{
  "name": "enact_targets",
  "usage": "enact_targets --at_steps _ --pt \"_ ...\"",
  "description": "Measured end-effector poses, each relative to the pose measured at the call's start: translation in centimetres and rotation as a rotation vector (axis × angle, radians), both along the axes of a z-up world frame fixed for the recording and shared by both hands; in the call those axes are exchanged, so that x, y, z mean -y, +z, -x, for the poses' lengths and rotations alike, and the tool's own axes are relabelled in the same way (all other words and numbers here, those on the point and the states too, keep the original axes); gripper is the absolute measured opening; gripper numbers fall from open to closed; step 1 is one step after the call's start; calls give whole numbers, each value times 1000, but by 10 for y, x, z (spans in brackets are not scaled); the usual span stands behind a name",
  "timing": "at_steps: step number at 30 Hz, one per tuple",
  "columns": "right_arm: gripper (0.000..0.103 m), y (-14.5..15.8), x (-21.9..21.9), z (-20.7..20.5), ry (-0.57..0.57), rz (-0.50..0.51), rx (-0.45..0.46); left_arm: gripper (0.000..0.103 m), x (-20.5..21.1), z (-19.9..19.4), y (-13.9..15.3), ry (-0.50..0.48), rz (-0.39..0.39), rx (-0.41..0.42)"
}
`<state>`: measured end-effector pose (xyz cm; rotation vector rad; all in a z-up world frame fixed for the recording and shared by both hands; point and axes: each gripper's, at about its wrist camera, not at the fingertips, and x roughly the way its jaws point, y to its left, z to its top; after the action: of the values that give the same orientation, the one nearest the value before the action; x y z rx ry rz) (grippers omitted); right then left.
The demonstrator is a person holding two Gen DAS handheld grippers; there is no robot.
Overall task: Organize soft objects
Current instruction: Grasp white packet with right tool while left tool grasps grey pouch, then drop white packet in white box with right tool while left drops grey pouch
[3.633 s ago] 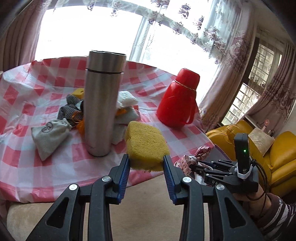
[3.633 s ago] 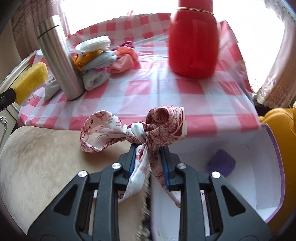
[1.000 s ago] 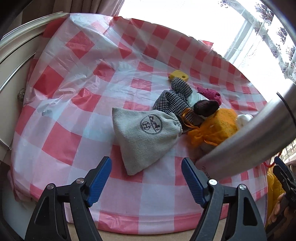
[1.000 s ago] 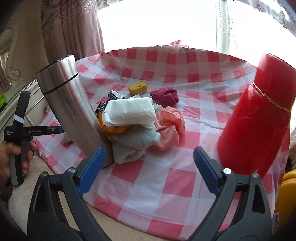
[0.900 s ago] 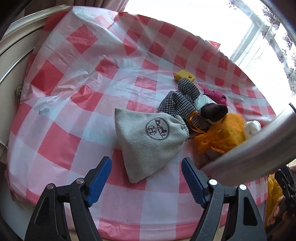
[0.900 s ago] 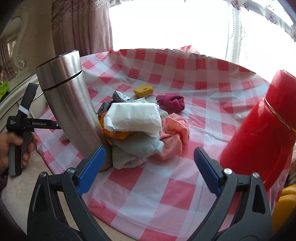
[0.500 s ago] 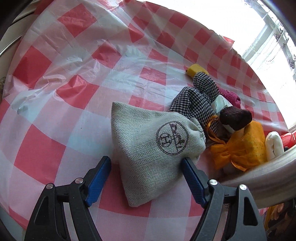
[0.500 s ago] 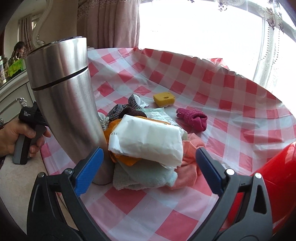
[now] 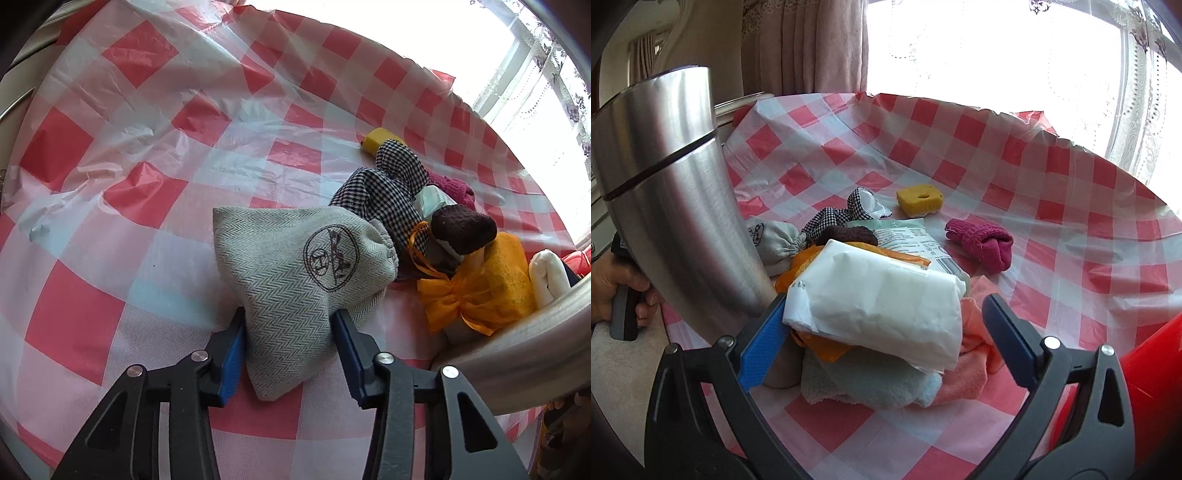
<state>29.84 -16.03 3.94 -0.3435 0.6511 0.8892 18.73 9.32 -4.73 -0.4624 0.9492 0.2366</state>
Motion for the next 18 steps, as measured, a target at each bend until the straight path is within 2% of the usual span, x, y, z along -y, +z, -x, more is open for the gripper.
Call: enact_targets --at_steps 1,3,7,18 --pt "101 -2 0 -2 -6 -6 -16 42 1 1 0 -1 -1 2" --pt "86 -4 -1 -2 -6 -18 -41 38 2 3 1 -3 -3 8" --pt "85 -7 2 1 -40 -17 -47 23 2 8 5 -2 6 24" --pt "83 8 31 17 -168 -36 -21 14 6 25 12 1 39 52"
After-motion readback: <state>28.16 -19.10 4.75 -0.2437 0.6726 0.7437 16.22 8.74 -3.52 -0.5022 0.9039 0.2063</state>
